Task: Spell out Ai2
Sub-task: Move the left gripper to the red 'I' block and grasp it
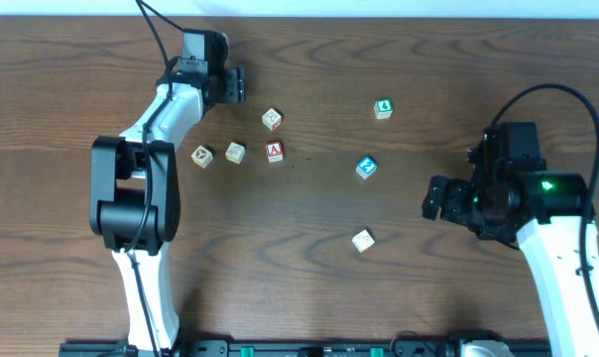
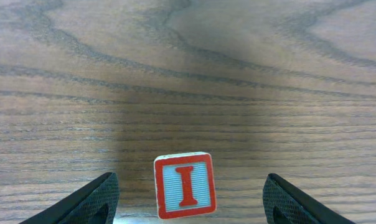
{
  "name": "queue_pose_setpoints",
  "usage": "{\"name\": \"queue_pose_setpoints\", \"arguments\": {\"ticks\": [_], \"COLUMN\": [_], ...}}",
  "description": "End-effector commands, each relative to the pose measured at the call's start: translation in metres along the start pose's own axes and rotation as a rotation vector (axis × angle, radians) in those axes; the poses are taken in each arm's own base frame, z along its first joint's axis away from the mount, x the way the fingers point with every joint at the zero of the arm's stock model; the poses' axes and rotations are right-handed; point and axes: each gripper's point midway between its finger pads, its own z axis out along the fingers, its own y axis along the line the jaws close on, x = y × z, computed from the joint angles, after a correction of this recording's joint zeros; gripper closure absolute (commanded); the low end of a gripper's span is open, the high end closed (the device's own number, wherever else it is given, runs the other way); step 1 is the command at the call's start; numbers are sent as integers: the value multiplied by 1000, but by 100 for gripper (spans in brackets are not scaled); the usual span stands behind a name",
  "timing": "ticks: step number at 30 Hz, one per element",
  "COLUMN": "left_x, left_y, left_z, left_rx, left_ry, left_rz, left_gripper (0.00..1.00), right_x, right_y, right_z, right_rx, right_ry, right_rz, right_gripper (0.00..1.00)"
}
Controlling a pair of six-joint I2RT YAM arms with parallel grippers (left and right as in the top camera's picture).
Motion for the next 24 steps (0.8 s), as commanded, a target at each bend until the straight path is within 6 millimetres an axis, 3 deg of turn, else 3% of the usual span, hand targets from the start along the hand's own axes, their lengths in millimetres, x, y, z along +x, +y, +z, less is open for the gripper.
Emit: {"name": "queue_pose_setpoints", "arguments": {"ticks": [1,5,8,12,16,21,24], "left_x": [9,10,8,9,9,10,17], "left_y": [7,7,7,7,7,8,8], "left_z": [14,19,20,20,20,19,18], "left_rx": [-26,-25,-24,-24,-25,-27,-34], "left_ry": [25,21,11,13,14,18,47], "left_rz": [-10,-32,-42,-49,-67,-68,-67], "left_gripper": [25,28,48,61,65,81,82], "right_x": [0,-2,-2,-2,-2,-2,-2], "right_y": [-2,-1,-2,-2,-2,-2,-4], "right_z": [1,1,1,1,1,1,1], "right_rx": [17,17,17,17,17,17,32], "right_ry": [-5,-11,-10,-10,-10,-11,-16], "right_rz": [4,4,4,3,4,3,4], "right_gripper": [1,1,1,1,1,1,1]}}
